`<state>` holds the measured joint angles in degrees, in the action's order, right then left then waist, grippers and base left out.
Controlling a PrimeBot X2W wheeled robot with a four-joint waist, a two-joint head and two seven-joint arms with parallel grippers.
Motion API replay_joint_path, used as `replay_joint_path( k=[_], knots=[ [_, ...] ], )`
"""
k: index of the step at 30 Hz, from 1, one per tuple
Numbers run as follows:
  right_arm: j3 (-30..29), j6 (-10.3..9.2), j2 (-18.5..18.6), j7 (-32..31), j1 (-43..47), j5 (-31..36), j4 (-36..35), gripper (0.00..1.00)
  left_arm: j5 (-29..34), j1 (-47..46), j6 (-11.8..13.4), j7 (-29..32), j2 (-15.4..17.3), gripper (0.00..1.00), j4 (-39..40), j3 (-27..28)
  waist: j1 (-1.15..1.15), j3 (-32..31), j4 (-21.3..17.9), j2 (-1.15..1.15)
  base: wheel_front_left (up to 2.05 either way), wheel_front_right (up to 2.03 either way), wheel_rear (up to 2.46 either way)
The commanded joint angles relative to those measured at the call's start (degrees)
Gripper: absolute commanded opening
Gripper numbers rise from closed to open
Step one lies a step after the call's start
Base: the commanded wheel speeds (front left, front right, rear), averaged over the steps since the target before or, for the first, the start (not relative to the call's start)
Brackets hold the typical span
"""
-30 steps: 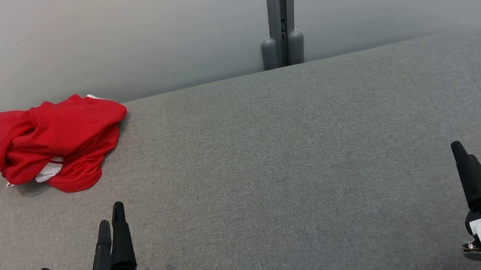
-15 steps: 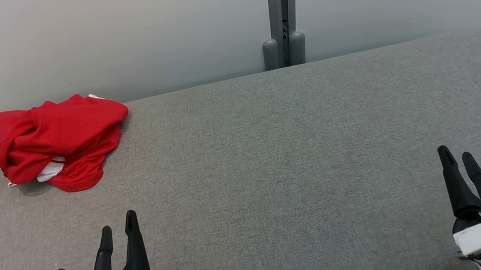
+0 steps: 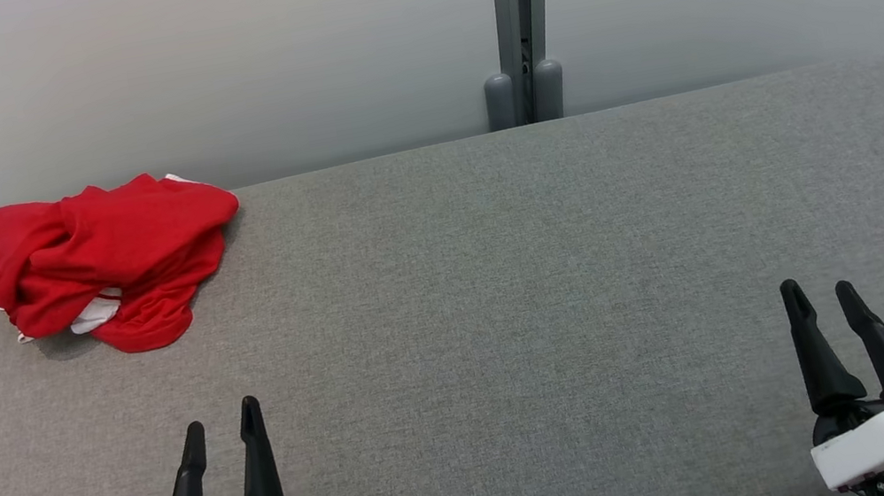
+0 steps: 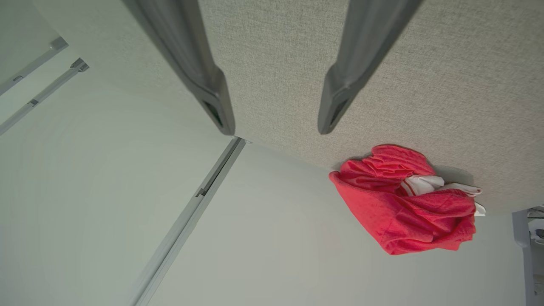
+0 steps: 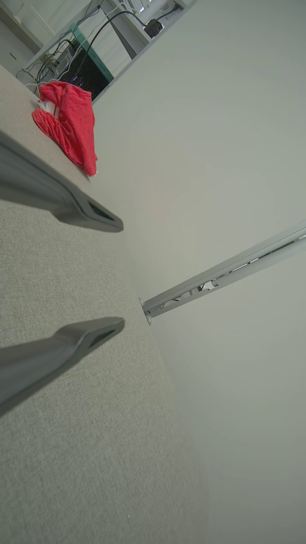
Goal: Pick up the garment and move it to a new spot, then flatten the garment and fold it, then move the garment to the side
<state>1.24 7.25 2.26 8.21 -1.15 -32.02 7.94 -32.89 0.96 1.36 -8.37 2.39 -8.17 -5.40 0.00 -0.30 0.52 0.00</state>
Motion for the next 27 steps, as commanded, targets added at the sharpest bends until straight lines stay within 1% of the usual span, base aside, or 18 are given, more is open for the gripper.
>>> replay_joint_path(
  k=[1, 7, 14, 27],
  knots=[
    [0.22, 0.25, 0.48, 0.71, -0.11, 1.01, -0.55, 1.0, 1.3, -0.06, 0.31, -0.49, 0.37, 1.0, 0.52, -0.12, 0.0, 0.01, 0.03, 0.0, 0.0, 0.0, 0.0],
    [0.77, 0.27, 0.54, 1.54, -0.08, 4.98, -0.33, 1.0, 4.72, 0.3, 0.64, -1.39, 0.42, 1.0, 0.18, -0.66, 0.0, 0.0, 0.16, 0.0, 0.0, 0.0, 0.0],
    [-0.07, 0.29, 0.61, 2.52, 0.12, 8.65, -0.71, 1.0, 8.22, 0.57, 0.79, -2.29, 0.45, 1.0, -0.21, -0.97, 0.0, -0.07, 0.19, 0.0, 0.0, 0.0, 0.0],
    [0.09, 0.29, 0.69, 4.16, 0.42, 15.72, -1.09, 1.0, 13.3, -0.52, 1.28, -3.96, 0.52, 1.0, -1.35, -1.91, 0.0, -0.15, 0.56, 0.0, 0.0, 0.0, 0.0]
  ],
)
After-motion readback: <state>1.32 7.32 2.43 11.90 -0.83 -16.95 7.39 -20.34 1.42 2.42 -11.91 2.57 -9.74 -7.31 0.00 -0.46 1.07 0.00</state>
